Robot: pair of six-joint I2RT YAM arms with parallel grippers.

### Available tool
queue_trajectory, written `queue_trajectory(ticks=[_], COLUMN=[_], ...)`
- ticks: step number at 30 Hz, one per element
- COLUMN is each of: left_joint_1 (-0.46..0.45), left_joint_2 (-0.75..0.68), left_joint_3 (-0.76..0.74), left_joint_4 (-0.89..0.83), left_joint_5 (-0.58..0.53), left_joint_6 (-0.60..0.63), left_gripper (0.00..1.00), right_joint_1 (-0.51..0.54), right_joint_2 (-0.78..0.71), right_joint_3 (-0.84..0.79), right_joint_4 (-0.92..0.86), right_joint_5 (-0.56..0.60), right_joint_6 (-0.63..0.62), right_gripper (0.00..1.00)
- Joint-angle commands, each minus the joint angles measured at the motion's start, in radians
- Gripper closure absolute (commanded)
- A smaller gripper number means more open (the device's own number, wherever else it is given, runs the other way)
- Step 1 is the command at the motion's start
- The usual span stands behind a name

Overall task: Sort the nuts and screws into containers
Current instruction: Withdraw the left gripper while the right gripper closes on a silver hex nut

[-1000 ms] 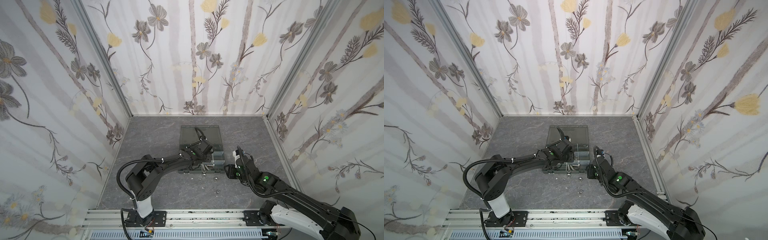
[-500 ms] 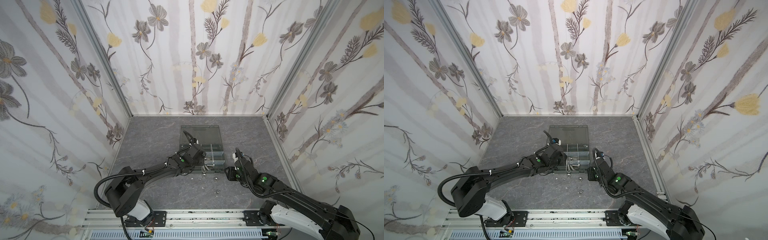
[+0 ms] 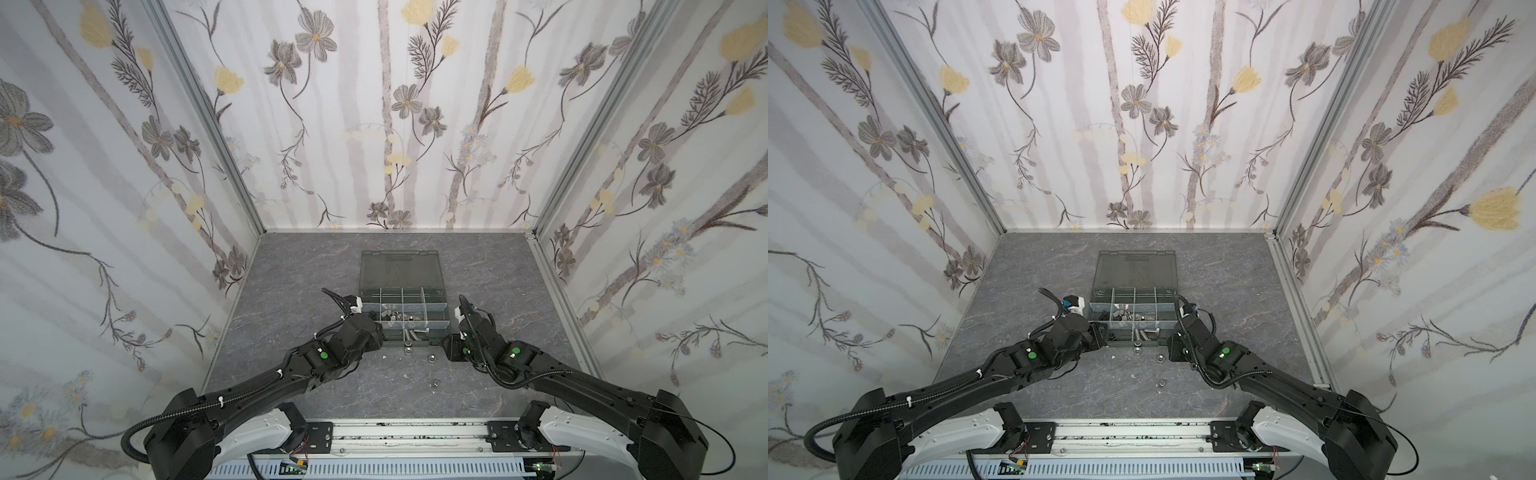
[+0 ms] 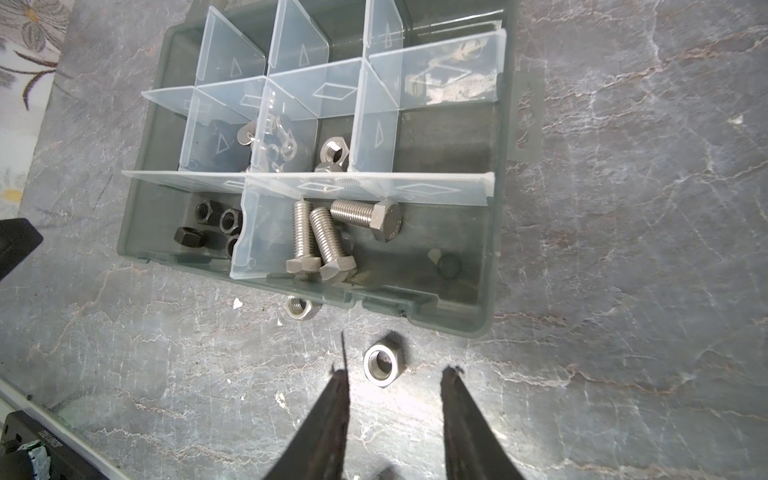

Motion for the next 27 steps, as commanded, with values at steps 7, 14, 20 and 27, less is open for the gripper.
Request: queue_trajectory(ticks=[7, 14, 20, 27], left_joint_1=[0.000, -0.001, -0.005, -0.015], left_joint_2=[-0.077, -0.078, -0.067, -0.075], left_joint_3=[-0.084, -0.099, -0.102, -0.104], left_joint_4=[0.010, 0.011, 0.016, 0.022], left_joint_5=[-0.013, -0.007, -0.005, -0.005], left_joint_6=[-0.087, -0.100, -0.110, -0.115], left_gripper=[0.54, 0.54, 0.54, 0.53], right_joint_1=[0.043, 0.067, 0.090, 0.106], right_joint_2=[0.060, 0.105, 0.130, 0.155], right_joint_3=[-0.004, 0.011, 0.013, 0.031], right_joint_4=[0.062, 0.067, 0.068, 0.061], right_joint_5=[-0.004, -0.002, 0.002, 0.004], right_joint_6=[0.014, 0.010, 0.016, 0.018], right_gripper=[0.62, 0.62, 0.62, 0.63])
